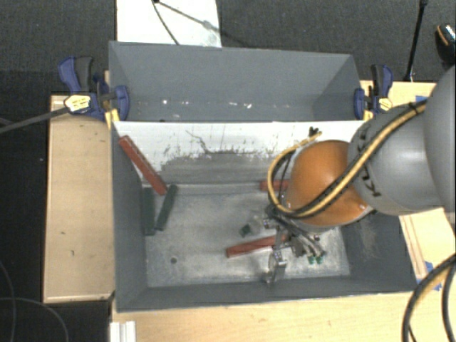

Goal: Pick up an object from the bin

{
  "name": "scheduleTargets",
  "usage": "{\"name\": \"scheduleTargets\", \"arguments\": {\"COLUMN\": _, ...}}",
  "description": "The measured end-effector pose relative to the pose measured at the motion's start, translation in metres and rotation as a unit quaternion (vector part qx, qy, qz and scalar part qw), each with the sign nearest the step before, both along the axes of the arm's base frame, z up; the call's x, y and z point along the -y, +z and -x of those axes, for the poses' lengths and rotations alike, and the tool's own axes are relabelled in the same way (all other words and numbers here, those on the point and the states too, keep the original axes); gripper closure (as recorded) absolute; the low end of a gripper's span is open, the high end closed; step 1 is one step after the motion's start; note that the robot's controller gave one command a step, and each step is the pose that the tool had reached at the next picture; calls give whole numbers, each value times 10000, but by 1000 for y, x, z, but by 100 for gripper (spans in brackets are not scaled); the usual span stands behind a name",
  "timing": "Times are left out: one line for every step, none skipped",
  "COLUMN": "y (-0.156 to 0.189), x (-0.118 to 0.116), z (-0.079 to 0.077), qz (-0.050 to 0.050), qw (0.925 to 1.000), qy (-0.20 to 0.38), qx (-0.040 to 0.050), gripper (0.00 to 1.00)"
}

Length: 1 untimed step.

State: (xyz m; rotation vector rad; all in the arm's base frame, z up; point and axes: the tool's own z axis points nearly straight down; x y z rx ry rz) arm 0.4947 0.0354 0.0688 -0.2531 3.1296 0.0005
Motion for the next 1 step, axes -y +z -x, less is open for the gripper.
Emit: {"name": "scheduleTargets", "arguments": {"y": 3, "x": -2, "z": -3, "qz": -7, "qw": 10000, "qy": -18, "qx": 34, "gripper": 100}}
